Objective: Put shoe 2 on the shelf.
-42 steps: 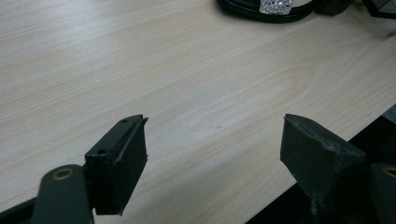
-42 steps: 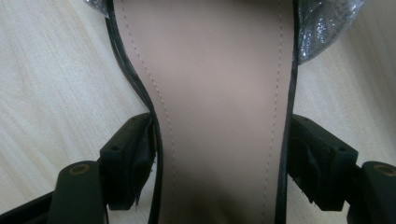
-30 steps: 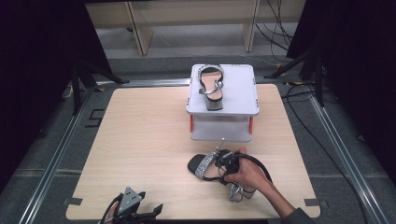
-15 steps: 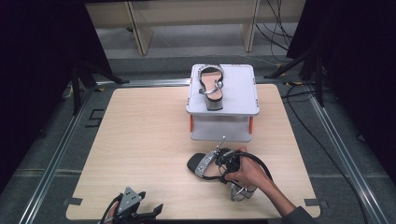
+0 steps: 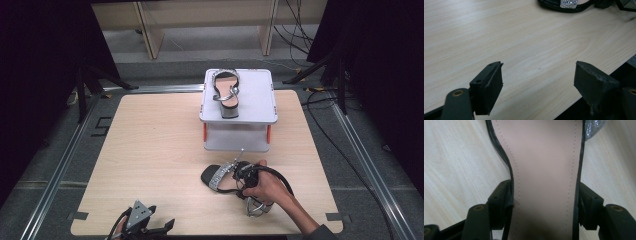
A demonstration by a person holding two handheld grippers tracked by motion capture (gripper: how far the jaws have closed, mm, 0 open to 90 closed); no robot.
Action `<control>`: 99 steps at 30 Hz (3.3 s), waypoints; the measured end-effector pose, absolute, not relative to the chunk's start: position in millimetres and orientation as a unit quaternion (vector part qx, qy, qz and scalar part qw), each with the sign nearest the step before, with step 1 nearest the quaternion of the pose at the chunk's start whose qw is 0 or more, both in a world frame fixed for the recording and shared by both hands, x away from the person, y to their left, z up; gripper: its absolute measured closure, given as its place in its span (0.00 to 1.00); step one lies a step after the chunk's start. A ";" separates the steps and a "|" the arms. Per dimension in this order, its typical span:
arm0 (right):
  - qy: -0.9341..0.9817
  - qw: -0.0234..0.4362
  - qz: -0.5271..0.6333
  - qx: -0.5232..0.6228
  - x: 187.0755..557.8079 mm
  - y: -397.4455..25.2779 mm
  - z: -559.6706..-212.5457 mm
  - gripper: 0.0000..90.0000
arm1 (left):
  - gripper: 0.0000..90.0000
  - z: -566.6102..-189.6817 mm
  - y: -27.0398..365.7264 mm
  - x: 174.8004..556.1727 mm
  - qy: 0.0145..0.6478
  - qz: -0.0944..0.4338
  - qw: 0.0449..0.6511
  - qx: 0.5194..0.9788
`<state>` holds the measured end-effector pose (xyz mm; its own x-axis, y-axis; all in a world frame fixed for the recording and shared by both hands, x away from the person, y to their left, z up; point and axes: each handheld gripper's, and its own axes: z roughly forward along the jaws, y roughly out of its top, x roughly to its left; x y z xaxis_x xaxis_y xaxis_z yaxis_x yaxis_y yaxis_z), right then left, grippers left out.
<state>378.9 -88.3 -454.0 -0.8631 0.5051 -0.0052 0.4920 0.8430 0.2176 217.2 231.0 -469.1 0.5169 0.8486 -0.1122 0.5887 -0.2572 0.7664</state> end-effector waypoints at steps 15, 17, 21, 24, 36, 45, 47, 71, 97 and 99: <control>0.960 0.045 0.135 0.242 381.5 -77.8 -420.3 0.47 | 0.25 -468.8 231.2 217.2 0.462 0.163 0.396 0.776; 0.960 0.049 0.139 0.236 383.7 -72.6 -410.0 0.47 | 0.25 -468.9 231.3 217.4 0.461 0.163 0.395 0.778; 0.961 0.052 0.151 0.225 388.6 -60.2 -388.6 0.47 | 0.25 -469.0 230.8 217.5 0.463 0.162 0.399 0.775; 0.959 0.051 0.168 0.224 393.8 -51.2 -371.3 0.47 | 0.25 -468.6 232.0 217.7 0.461 0.167 0.390 0.779; 0.937 0.065 0.244 0.242 424.2 -38.4 -283.2 0.47 | 0.24 -468.8 231.9 217.7 0.463 0.161 0.394 0.777; 0.906 0.102 0.272 0.308 463.3 -59.2 -220.1 0.47 | 0.22 -469.0 232.0 217.5 0.468 0.153 0.397 0.775; 0.898 0.108 0.275 0.327 473.1 -66.8 -210.1 0.47 | 0.21 -469.5 231.3 217.6 0.469 0.151 0.398 0.774; 0.802 0.103 0.161 0.566 585.4 -129.0 -235.1 0.47 | 0.21 -468.8 229.8 215.7 0.464 0.146 0.401 0.776; 0.726 0.072 0.165 0.663 610.2 -131.9 -269.7 0.30 | 0.21 -466.5 225.9 213.3 0.448 0.142 0.407 0.783; 0.724 0.055 0.175 0.665 606.8 -132.2 -264.0 0.30 | 0.21 -467.0 225.2 213.3 0.448 0.141 0.408 0.783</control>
